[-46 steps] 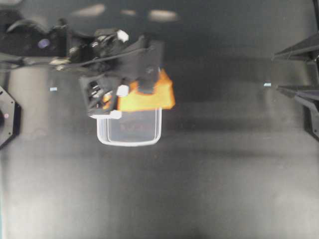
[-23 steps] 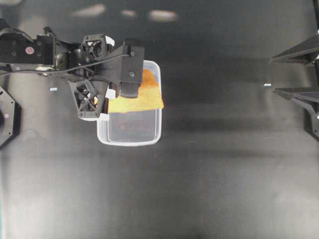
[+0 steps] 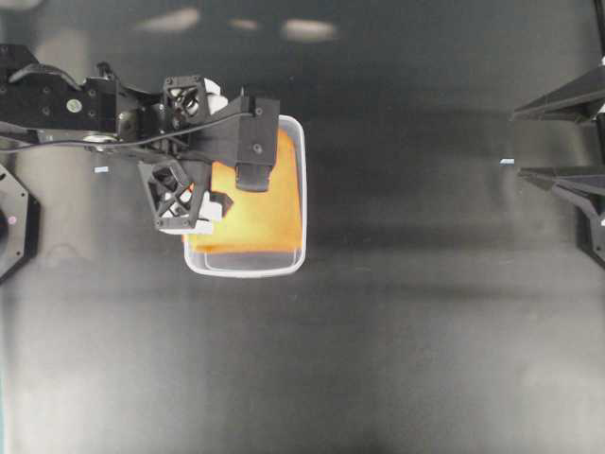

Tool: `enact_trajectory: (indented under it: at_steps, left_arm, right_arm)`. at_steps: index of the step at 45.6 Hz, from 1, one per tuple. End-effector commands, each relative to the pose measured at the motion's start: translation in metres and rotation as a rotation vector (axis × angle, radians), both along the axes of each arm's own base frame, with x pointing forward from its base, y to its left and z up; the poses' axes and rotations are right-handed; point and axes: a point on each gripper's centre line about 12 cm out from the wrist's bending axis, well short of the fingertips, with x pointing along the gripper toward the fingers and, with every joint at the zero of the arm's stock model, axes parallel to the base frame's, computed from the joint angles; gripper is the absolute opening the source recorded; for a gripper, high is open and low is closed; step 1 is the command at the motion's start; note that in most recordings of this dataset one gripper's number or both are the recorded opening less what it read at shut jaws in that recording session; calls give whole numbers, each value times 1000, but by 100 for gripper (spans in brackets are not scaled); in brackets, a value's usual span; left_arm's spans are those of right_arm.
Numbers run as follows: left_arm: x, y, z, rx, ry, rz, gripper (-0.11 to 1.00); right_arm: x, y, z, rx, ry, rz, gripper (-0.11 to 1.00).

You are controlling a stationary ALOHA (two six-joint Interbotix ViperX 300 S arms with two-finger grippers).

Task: Place the orange towel into the container with the left arm.

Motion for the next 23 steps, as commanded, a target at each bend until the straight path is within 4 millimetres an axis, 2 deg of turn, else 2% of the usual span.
enact_trajectory:
  at_steps: [1, 11, 19, 23]
  left_arm:
    - [3, -1, 27, 9, -104, -7, 89]
    - [-18, -2, 87, 25, -275, -14, 88]
    - [-53, -3, 131, 32, -425, -8, 88]
    - [-71, -3, 140, 36, -494, -3, 88]
  right_arm:
    - [2, 0, 2, 3, -3, -1, 76]
    - [1, 0, 0, 3, 0, -2, 76]
    - [0, -1, 0, 1, -3, -8, 76]
    - [0, -2, -1, 1, -2, -10, 76]
